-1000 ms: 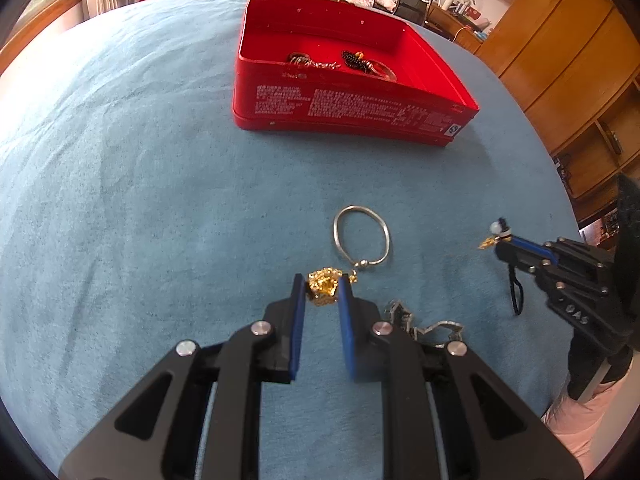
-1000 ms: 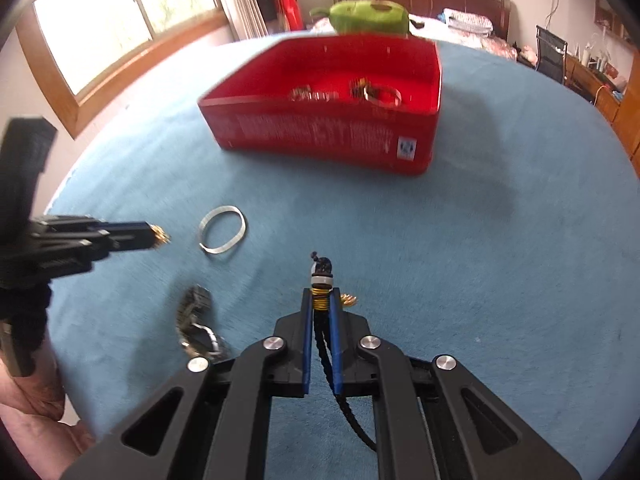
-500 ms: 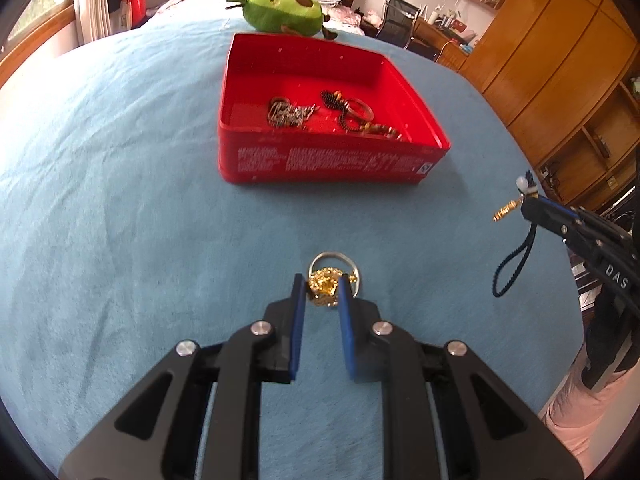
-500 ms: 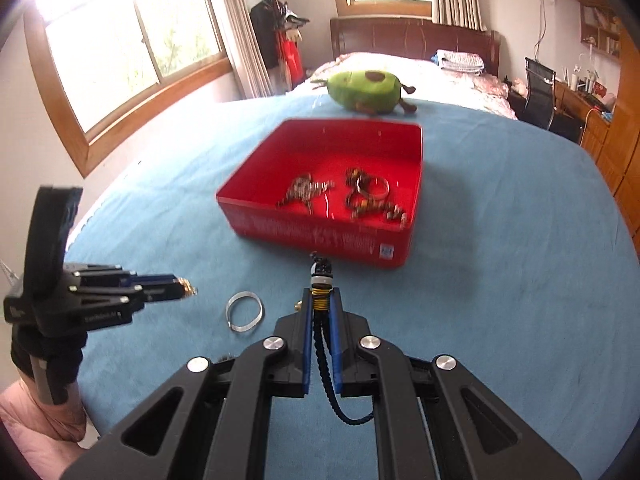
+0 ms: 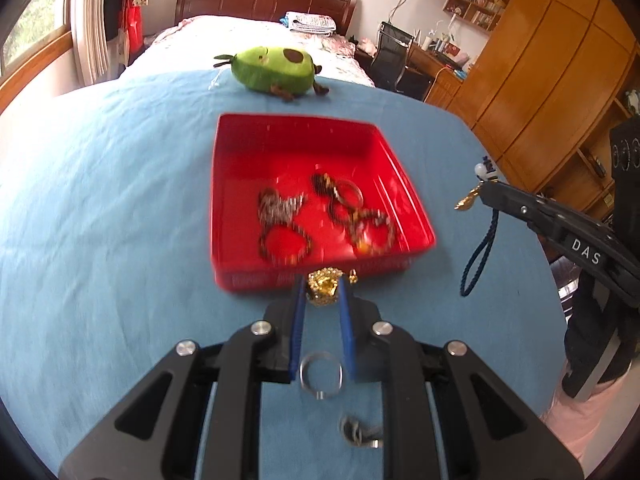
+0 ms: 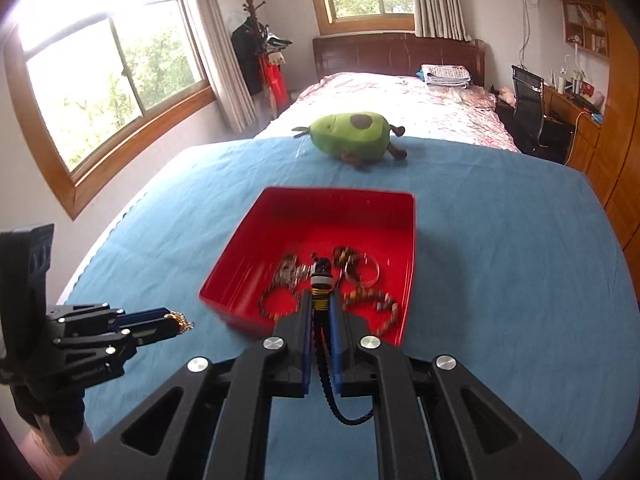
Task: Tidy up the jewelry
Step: 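Carry the pendant and keychain over the red box and open both tools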
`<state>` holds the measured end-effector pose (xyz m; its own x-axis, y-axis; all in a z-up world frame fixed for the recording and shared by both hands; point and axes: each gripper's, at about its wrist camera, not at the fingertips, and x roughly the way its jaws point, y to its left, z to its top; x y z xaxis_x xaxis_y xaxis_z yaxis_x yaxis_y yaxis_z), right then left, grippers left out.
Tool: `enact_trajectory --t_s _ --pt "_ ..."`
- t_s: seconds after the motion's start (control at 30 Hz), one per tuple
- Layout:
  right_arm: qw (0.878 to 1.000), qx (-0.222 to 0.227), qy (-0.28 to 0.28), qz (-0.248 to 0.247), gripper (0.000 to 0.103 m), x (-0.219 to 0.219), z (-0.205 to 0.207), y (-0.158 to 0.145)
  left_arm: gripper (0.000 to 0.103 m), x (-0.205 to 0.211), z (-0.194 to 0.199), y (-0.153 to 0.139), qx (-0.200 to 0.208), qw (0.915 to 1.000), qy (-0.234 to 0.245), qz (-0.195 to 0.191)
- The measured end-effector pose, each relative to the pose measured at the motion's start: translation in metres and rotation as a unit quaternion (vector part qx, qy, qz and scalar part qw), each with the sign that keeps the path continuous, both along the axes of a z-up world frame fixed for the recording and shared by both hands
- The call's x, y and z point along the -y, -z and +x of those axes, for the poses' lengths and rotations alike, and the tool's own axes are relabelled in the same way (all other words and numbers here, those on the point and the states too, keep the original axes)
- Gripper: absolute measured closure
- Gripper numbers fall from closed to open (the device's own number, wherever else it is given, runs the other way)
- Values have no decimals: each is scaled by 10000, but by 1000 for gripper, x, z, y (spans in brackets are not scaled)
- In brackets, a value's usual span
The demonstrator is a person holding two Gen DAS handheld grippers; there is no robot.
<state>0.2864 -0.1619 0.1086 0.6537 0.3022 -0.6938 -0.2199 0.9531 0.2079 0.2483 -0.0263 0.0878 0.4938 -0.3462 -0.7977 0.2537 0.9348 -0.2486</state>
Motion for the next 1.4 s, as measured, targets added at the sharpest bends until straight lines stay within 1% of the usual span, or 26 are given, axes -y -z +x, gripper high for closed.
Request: enact_trajectory --t_s 0.13,0.2,0.27,0.4,0.47,0.57,0.77,0.93,1.23,1.27,1.3,1.33,1.4 --pt "9999 5 109 68 95 0 39 2 88 6 42 4 -76 9999 -78 -29" --pt "9998 -43 160 95 95 -1 57 9 88 9 62 8 -59 9999 -132 -4" --pt "9997 -119 189 102 95 -1 78 21 88 12 81 15 -77 9999 -152 10" --pt "9989 -395 208 169 95 -4 112 52 88 19 121 41 -334 9993 -192 4" --pt "9983 -532 219 129 95 -7 122 67 88 21 138 57 -498 9985 -217 3" --pt "9971 -727 197 90 95 -11 134 90 88 24 154 76 -651 9976 -230 0" --pt "9958 -898 162 30 95 -16 140 112 88 26 168 96 -776 9966 -254 88" --pt "9955 -932 170 -18 95 -19 138 117 88 23 175 102 -803 9962 -324 116" --pt "9939 -1074 227 -111 94 -22 147 127 87 24 183 113 -942 9948 -366 138" --pt "9938 -1074 242 -126 89 -22 147 128 84 23 184 113 -936 9947 -389 155" --pt "9940 -1052 258 -157 85 -22 146 128 79 23 184 114 -929 9948 -390 149" --pt "9943 -1017 270 -195 77 -21 145 128 77 24 184 113 -920 9951 -358 108" --pt "9944 -1007 282 -180 75 -19 143 127 64 25 181 110 -877 9957 -311 31"
